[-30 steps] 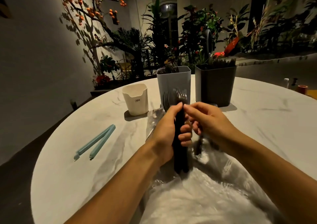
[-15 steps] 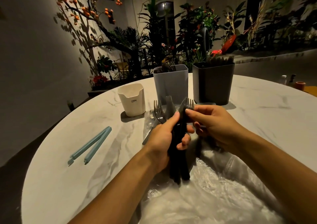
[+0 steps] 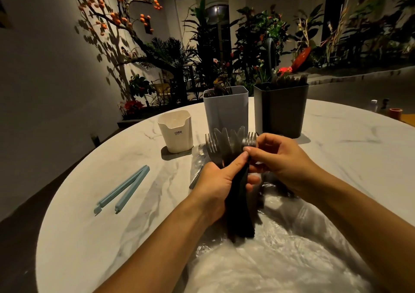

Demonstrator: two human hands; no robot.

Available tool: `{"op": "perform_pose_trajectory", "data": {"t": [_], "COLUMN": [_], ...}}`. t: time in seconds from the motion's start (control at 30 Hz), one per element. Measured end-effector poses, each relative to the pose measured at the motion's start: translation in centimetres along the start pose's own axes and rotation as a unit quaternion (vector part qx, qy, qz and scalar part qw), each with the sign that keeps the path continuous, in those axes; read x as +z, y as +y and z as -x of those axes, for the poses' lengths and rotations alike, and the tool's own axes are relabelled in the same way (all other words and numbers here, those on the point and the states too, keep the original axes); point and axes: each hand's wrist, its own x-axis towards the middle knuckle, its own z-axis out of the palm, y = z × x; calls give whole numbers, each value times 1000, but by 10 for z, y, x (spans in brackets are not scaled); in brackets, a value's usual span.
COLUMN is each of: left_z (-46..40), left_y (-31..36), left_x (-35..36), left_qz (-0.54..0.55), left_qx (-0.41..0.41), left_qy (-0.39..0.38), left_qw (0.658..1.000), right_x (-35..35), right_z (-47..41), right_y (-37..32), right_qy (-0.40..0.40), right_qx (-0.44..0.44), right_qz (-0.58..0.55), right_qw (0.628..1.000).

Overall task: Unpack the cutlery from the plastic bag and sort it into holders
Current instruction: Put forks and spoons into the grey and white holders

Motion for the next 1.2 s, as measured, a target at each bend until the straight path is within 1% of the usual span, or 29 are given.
{"op": "perform_pose_trajectory", "data": {"t": [0.17, 0.27, 0.37, 0.5, 0.57, 0.7, 0.8, 0.87, 0.97, 1.03, 1.13, 1.2], "left_z": [-1, -2, 0, 3, 5, 10, 11, 11, 10, 11, 9, 7], "left_y": [0, 1, 3, 6, 8, 8, 7, 6, 5, 5, 4, 3], "left_x": [1, 0, 1, 0, 0, 0, 0, 2, 3, 5, 7, 8], "left_qz": [11, -1, -1, -4, 6, -6, -18, -44, -114, -130, -70, -36], "left_qx": [17, 22, 22, 1, -21, -61, -56, -40, -9, 6, 13, 17], "left_qy": [-10, -19, -54, -107, -137, -174, -197, -190, -174, -151, -103, -74], "left_qw": [1000, 1000, 998, 994, 990, 983, 979, 980, 978, 980, 992, 996], "right_x": [-1, -1, -1, -4, -6, -5, -3, -3, -3, -1, -2, -6], "right_z": [1, 0, 0, 1, 0, 1, 1, -1, 0, 1, 0, -2], "right_y": [-2, -3, -4, -3, 0, 1, 0, 1, -1, -3, -2, -1], "right_qy": [-11, 6, 5, -41, -58, -93, -83, -65, -59, -49, -22, -19], "right_qx": [3, 52, 72, 84, 89, 88, 71, 60, 53, 44, 47, 63], "right_qz": [-39, -93, -133, -190, -190, -165, -132, -110, -77, -63, -58, -82], "right_qw": [999, 994, 989, 977, 976, 978, 985, 990, 994, 996, 997, 994]}}
